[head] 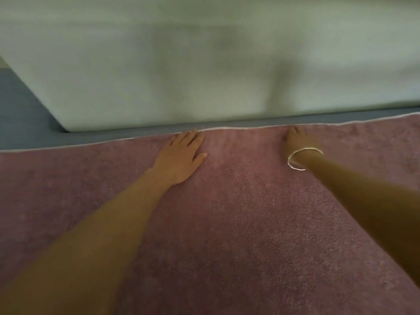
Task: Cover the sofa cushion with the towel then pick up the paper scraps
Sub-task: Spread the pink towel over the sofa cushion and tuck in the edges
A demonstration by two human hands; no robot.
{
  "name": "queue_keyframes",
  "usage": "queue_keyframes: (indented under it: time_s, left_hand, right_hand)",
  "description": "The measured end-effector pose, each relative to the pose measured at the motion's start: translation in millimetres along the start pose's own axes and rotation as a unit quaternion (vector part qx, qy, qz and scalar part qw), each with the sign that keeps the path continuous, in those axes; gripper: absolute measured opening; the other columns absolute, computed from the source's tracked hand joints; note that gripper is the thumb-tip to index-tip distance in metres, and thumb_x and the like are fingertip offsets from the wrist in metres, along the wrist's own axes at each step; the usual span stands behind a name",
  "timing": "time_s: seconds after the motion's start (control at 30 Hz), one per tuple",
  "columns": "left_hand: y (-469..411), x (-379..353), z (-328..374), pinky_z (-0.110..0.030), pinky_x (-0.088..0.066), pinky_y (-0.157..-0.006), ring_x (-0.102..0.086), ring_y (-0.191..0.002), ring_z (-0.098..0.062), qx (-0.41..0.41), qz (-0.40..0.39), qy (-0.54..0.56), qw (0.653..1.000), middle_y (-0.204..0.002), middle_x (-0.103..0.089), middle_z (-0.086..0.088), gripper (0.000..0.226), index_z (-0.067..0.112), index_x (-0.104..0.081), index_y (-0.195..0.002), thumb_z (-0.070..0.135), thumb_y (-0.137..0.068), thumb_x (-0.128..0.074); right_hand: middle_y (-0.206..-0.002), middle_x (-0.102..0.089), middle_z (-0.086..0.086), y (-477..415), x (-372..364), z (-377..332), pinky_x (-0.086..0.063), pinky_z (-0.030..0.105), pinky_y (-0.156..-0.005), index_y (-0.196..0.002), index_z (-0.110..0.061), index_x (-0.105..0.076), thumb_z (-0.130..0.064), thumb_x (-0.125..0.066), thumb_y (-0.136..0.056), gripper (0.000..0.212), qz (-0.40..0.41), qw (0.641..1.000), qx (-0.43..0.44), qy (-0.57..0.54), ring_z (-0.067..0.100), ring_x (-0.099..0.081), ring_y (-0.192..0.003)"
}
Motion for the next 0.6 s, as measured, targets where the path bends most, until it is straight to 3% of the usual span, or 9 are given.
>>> queue_keyframes:
  time_s: [0.13, 0.3, 0.43, 0.6]
  left_hand:
    - [63, 19, -97, -0.035, -0.011, -0.118, -0.013, -0.144, -0.021, 0.070, 0.015, 0.000, 0.997, -0.157, -0.014, -0.005, 0.056, 0.015, -0.016, -0.147, 0.037, -0.098, -0.030]
    - [155, 31, -236, -0.038, -0.015, -0.117, -0.020, -0.143, -0.026, 0.180, 0.080, 0.012, 0.980, -0.155, -0.021, -0.010, 0.053, 0.011, -0.024, -0.145, 0.033, -0.097, -0.034]
    - [220, 30, -316, -0.042, -0.010, -0.117, -0.014, -0.145, -0.024, 0.214, 0.125, -0.006, 0.969, -0.156, -0.018, -0.008, 0.053, 0.012, -0.021, -0.146, 0.031, -0.098, -0.033]
    - [247, 34, -375, -0.040, -0.005, -0.118, -0.004, -0.146, -0.018, 0.240, 0.147, -0.003, 0.959, -0.158, -0.009, -0.002, 0.055, 0.017, -0.011, -0.148, 0.037, -0.098, -0.024]
  right_hand:
    - [-0.141, -0.041, 0.017, 56, -7, -146, -0.035, 0.042, -0.105, -0.132, -0.003, -0.042, -0.015, -0.038, -0.094, 0.040, 0.009, 0.986, 0.169, 0.008, 0.033, -0.039, -0.131]
    - [-0.144, -0.040, 0.012, 144, -41, -330, -0.033, 0.041, -0.108, -0.137, -0.010, -0.039, -0.022, -0.036, -0.096, 0.043, -0.020, 0.933, 0.357, 0.022, 0.031, -0.037, -0.132]
    - [-0.153, -0.025, 0.008, 201, -69, -428, -0.023, 0.049, -0.114, -0.144, -0.013, -0.025, -0.033, -0.036, -0.096, 0.053, -0.028, 0.925, 0.377, 0.030, 0.032, -0.022, -0.140]
    - [-0.155, -0.019, 0.006, 227, -81, -495, -0.020, 0.048, -0.113, -0.144, -0.012, -0.021, -0.027, -0.029, -0.099, 0.048, 0.015, 0.941, 0.339, 0.014, 0.028, -0.017, -0.142]
Point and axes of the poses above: each hand's wrist, its own y-axis away from the middle knuckle, its own x-axis out of the back of the hand, z = x × y, the point moved 9 cm from there along -y, towards the middle knuckle
